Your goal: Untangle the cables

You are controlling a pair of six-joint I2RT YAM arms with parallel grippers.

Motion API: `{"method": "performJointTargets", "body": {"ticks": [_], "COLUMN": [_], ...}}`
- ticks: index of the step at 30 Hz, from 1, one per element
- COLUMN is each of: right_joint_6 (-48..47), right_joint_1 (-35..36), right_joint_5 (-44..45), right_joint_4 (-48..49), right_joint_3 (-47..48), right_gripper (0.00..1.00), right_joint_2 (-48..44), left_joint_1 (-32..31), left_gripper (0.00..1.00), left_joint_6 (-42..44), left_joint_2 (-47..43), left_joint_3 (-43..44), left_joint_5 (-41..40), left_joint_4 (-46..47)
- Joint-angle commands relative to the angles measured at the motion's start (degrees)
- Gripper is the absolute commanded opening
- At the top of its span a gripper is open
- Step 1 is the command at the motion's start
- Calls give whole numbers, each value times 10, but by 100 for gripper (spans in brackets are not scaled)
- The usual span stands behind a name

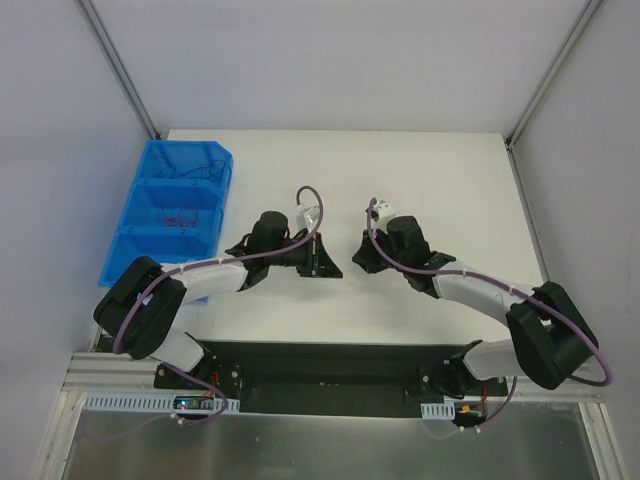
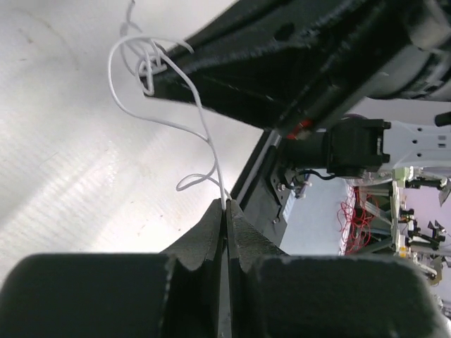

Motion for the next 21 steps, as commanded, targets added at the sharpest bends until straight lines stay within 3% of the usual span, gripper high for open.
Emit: {"method": "performJointTargets", "body": {"ticks": [1, 11, 17, 21], "right_joint_6": [-19, -3, 18, 29], "right_joint_1": [2, 2, -18, -41], "right_joint_5": [123, 146, 78, 37], "right_joint_4": [-22, -55, -19, 15], "right_joint_3": [-11, 15, -5, -29], "right_gripper": [10, 26, 43, 47], "right_joint_2": [-45, -7, -20, -37], "left_joint_1": [-11, -14, -13, -13], "left_gripper": [0, 0, 0, 0], "left_joint_6": [19, 17, 14, 0], "left_joint_2": [-58, -161, -157, -152], "left_joint_3": [12, 41, 57, 55], "left_joint_5": [38, 34, 6, -17], "left_joint_4": [34, 29, -33, -37]}}
